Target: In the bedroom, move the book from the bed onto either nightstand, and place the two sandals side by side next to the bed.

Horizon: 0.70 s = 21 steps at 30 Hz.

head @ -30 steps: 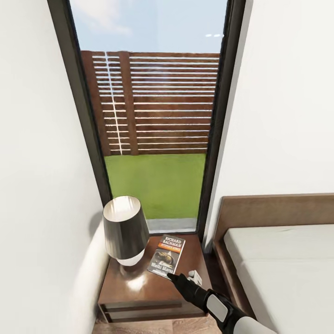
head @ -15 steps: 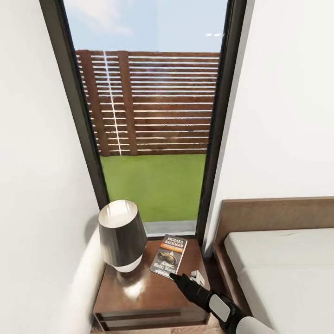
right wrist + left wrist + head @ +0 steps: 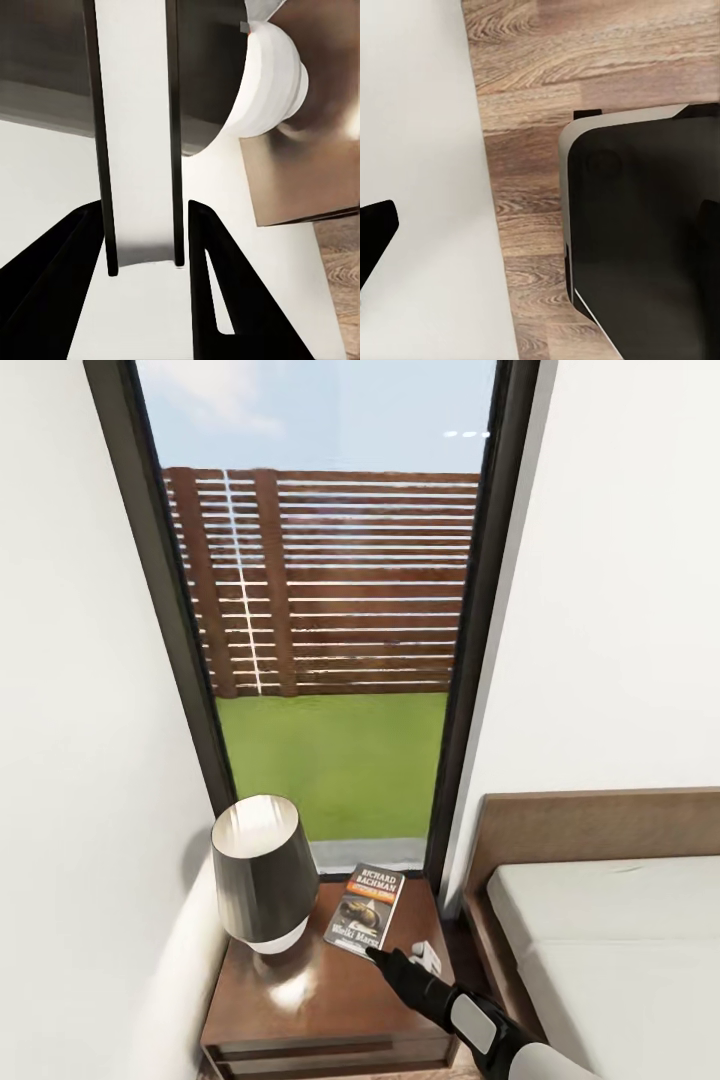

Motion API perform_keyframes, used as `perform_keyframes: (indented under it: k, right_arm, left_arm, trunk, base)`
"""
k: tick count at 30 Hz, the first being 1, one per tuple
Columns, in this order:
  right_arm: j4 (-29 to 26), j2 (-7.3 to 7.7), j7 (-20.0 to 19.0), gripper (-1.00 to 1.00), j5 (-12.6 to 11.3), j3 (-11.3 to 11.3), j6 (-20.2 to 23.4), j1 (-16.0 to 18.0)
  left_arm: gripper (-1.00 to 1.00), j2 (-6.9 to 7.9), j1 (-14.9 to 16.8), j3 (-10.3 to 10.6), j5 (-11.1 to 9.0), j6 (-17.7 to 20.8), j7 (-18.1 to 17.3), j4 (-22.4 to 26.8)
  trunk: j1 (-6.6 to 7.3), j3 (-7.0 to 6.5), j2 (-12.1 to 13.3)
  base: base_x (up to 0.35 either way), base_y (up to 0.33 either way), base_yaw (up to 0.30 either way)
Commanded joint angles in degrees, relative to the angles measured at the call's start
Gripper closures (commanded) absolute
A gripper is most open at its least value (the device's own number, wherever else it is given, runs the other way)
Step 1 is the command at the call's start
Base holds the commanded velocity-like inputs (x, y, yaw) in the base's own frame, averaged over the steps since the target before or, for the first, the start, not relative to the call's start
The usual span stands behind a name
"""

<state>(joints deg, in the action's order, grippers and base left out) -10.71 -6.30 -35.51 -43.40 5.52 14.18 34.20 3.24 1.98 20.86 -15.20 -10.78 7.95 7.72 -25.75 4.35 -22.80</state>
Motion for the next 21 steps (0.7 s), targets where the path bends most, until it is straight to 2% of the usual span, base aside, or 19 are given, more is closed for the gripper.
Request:
perform_keyframes:
  k: [1,21]
  right_arm:
    - [-0.07,0.02,-0.02,1.0,-0.59,0.45,-0.12,0.03]
    - [-0.01,-0.03,-0.04,1.0,-0.78,0.22,-2.23,-0.04]
  left_arm:
    - [-1.0,0.02,0.04,0.5,-0.45,-0.14,0.22,0.01]
    - [-1.0,0.1,0.04,0.5,-0.45,-0.17,0.22,-0.04]
  trunk:
    - [-0.03,0.13,-0.12]
    - [-0.03,0.13,-0.12]
  base:
    - [0.01,0.005,0.0]
    - [0.003,0.001,0.0]
